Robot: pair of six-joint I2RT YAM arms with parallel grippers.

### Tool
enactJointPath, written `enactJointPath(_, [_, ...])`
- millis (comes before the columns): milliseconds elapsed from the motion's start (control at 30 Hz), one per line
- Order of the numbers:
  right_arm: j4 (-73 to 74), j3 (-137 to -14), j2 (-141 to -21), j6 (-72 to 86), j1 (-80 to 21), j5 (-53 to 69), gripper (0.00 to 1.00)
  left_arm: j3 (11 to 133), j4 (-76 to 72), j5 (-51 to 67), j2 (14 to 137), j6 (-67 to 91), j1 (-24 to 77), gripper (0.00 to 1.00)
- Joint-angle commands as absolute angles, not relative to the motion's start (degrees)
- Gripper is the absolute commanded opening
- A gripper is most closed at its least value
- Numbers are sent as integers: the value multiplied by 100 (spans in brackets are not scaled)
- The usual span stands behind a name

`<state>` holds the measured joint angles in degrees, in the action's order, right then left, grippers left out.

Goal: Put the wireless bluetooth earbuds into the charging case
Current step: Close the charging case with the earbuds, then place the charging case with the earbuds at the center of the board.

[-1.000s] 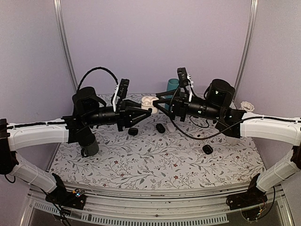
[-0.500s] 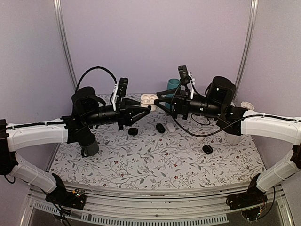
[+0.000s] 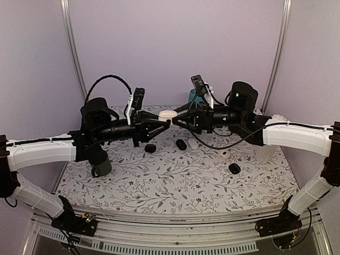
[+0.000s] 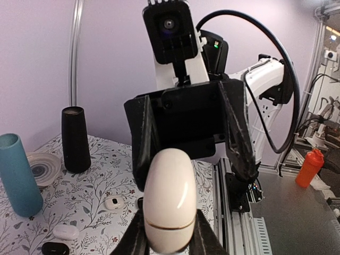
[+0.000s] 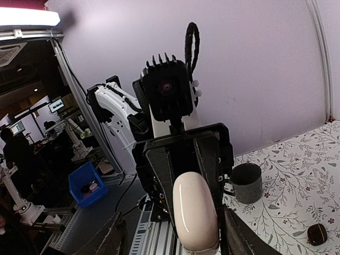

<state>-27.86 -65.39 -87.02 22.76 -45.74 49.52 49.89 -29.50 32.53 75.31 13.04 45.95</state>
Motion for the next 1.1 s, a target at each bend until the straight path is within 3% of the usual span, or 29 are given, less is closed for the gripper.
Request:
enactJointPath(0, [-2866, -6773, -8750, 2462, -4578, 5430, 59, 5023, -2979, 3206, 7369, 1210, 4594, 0])
enactJointPath(200, [-2813, -6664, -8611, 2330, -4570, 5145, 59, 4995, -3003, 3041, 7423, 1389, 4551, 0])
enactJointPath(400, [-2644, -6264, -8193, 1936, -4562, 3622, 61, 4963, -2972, 2990, 7677, 1813, 4478, 0])
enactJointPath(600, [-2310, -5990, -7879, 1644, -4513, 2259, 69, 4888, -2597, 2687, 7942, 2128, 4257, 0])
enactJointPath(1067, [-1744, -5661, -7494, 1318, -4440, 1253, 91, 4860, -1372, 2242, 9169, 2717, 3682, 0])
